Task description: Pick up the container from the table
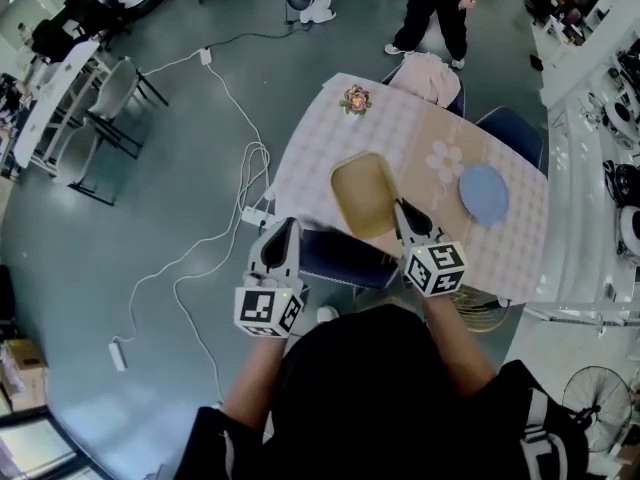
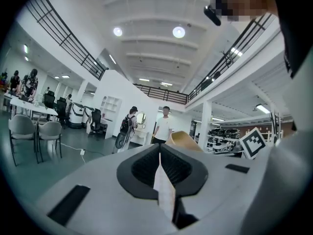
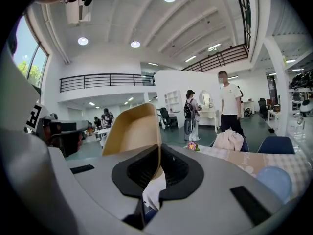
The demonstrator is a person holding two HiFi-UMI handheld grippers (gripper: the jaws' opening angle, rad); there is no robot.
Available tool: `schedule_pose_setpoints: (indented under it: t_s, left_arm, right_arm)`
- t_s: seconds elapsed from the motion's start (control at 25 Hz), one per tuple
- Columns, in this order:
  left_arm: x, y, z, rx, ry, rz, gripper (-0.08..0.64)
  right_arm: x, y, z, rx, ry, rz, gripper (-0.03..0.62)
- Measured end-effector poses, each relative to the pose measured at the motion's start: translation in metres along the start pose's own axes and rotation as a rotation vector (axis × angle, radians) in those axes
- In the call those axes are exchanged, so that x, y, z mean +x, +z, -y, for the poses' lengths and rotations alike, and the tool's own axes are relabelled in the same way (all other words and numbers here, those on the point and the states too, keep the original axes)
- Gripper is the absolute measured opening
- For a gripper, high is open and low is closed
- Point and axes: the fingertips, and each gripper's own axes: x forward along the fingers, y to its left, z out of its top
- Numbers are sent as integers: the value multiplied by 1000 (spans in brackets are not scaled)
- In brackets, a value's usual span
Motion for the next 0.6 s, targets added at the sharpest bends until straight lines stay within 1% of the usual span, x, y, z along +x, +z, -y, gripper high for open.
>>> schedule_pose_setpoints:
  t_s: [0.12,0.2,0.36,0.6]
  left_arm:
    - [-18,0,-8,17,31,5,11]
    - [-28,-2,-10,4,40,6,11]
    - [-49,-1,-10,2,54,26,11]
    - [-58,10,-5,0,60,78,11]
  right_arm:
    - [-15,8,-19,-56,-14,22,12]
    - [-23,10,-29,-78,-20,31,14]
    - [-33,6,-52,-85,-14,38,12]
    - [-38,1,-72,-99,9,42,12]
